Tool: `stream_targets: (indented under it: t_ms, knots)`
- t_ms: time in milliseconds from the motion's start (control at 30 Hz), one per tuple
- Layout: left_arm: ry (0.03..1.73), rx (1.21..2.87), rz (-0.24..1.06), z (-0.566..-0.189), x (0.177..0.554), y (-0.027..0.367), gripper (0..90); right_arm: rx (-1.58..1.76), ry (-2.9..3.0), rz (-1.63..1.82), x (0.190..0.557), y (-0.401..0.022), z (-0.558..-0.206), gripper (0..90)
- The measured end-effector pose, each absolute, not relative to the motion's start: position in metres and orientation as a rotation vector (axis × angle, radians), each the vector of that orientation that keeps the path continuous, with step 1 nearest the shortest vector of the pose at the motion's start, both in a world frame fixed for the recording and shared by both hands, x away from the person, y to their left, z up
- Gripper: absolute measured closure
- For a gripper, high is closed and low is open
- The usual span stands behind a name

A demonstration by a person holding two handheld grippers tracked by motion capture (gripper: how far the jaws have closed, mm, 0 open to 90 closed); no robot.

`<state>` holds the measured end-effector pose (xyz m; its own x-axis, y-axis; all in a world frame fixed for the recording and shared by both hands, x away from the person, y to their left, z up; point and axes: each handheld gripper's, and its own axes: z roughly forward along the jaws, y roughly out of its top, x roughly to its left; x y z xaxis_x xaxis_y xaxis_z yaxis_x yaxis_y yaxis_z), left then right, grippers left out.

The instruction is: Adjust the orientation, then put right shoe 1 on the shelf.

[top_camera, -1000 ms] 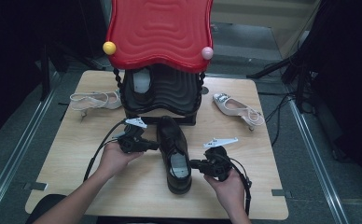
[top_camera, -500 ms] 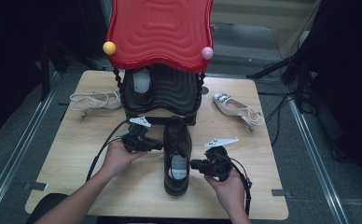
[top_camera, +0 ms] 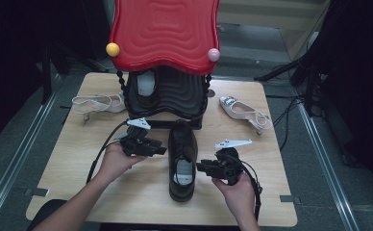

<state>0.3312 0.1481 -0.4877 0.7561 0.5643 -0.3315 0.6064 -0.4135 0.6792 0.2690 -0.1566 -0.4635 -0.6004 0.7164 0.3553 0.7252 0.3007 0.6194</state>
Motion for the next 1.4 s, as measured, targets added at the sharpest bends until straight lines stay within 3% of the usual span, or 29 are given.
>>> stream_targets:
  t_ms: [533, 700, 1000, 1200, 1400]
  knots:
    - [0.835, 2.101, -0.130, -0.463, 0.326, 0.161, 55.9, -1.322, -2.534, -1.201, 0.268, -0.132, -0.442, 67.1]
    - [0.810, 2.095, -0.118, -0.456, 0.326, 0.167, 62.0, -1.311, -2.544, -1.139, 0.270, -0.119, -0.441, 66.2]
    - [0.817, 2.063, -0.110, -0.445, 0.326, 0.174, 63.7, -1.274, -2.547, -1.049, 0.274, -0.094, -0.445, 61.7]
    - [0.828, 2.038, -0.124, -0.437, 0.331, 0.182, 74.7, -1.275, -2.539, -0.997, 0.278, -0.076, -0.450, 59.5]
    - [0.806, 2.035, -0.097, -0.417, 0.334, 0.185, 79.9, -1.265, -2.555, -0.934, 0.281, -0.058, -0.460, 55.2]
